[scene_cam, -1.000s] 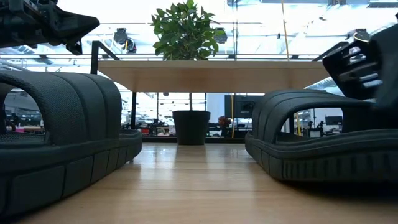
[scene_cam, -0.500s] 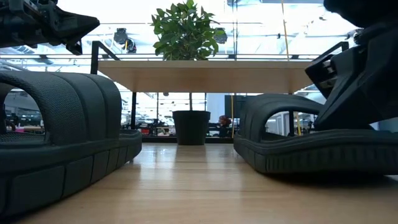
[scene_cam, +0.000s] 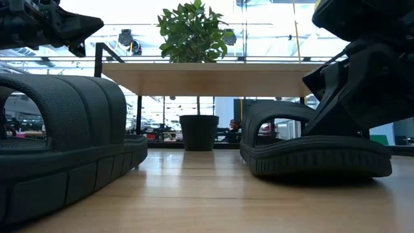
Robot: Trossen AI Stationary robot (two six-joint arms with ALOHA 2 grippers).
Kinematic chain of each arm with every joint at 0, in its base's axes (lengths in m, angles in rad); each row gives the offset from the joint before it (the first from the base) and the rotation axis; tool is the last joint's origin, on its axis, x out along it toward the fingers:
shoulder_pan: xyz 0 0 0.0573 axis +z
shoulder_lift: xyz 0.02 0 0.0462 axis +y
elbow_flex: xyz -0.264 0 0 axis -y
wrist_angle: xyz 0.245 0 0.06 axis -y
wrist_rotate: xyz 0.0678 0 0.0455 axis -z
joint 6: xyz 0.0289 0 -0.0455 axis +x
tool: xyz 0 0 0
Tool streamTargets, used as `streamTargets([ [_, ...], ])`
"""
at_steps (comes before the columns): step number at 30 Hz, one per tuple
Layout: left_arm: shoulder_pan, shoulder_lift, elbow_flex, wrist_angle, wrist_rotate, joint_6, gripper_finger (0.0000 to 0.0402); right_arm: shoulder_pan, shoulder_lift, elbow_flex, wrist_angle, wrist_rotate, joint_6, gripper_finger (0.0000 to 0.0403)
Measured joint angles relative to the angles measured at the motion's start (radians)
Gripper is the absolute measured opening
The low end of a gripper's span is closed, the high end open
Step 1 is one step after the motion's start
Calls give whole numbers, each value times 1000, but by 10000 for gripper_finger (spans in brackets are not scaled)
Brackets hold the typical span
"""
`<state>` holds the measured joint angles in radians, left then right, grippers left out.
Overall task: Pick and place slides into the shelf
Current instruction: Put the black slides under the shelf
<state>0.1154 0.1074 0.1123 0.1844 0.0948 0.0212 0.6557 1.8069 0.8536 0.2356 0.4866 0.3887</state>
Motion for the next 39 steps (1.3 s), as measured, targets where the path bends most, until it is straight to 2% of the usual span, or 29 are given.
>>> streamTargets([
  [7, 0, 0, 0, 0, 0, 0, 31, 44, -25, -2, 44, -12, -129, 0],
  [14, 0, 0, 0, 0, 0, 0, 31, 78, -137, -2, -28, 11, -172, 0],
  [19, 0, 0, 0, 0, 0, 0, 31, 100, -250, -2, -93, 10, -241, 0],
  [24, 0, 0, 0, 0, 0, 0, 31, 137, -390, -2, -298, -11, -300, 0],
  [30, 0, 0, 0, 0, 0, 0, 31, 195, -602, -2, -455, 176, -265, 0],
  [36, 0, 0, 0, 0, 0, 0, 31, 265, -773, -4, -465, 198, -354, 0],
  [39, 0, 0, 0, 0, 0, 0, 31, 266, -845, -51, -404, 196, -427, 0],
])
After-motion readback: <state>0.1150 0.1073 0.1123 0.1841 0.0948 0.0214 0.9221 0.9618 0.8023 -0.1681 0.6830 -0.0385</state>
